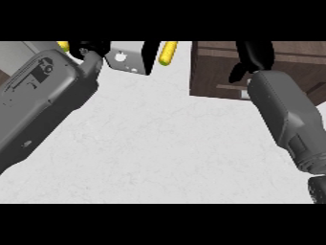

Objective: Pick up the can, place it into the drawer and close the drawer

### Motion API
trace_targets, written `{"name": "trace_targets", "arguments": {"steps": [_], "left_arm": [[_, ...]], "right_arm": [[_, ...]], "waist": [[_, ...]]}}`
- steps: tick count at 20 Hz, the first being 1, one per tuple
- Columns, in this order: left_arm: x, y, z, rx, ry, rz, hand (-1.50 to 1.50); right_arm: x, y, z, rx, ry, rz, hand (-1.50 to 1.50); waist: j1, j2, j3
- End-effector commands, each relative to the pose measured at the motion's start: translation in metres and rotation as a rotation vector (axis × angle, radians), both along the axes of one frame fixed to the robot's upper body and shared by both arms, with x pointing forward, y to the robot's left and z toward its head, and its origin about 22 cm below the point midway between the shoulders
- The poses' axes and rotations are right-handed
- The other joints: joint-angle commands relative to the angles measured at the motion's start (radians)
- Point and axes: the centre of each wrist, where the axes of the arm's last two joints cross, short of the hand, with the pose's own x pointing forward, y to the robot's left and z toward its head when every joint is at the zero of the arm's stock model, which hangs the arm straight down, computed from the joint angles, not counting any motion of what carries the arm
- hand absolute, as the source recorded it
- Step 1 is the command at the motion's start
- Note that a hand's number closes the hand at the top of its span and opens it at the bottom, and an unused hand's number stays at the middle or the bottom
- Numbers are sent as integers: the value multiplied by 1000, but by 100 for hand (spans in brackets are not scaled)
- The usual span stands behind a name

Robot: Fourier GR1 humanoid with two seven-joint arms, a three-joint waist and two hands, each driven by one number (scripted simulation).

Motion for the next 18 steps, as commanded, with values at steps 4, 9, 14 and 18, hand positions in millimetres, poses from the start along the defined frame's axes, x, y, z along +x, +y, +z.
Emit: {"name": "trace_targets", "arguments": {"steps": [4, 9, 14, 18], "left_arm": [[-5, -1, -1, -5, 2, -15, -150], [-11, -7, -3, -7, 10, -26, -150], [-12, 6, -6, 2, 5, -17, -150], [-15, 7, 6, 9, 4, -26, -150]], "right_arm": [[15, 16, 46, 56, 2, 86, -150], [12, 30, 32, 444, 75, 156, -150], [14, 25, 38, 685, 90, 194, -150], [17, 17, 50, 726, 75, 231, -150]], "waist": [[16, 1, -5], [16, -3, 1], [14, -7, -2], [7, -8, -3]]}}
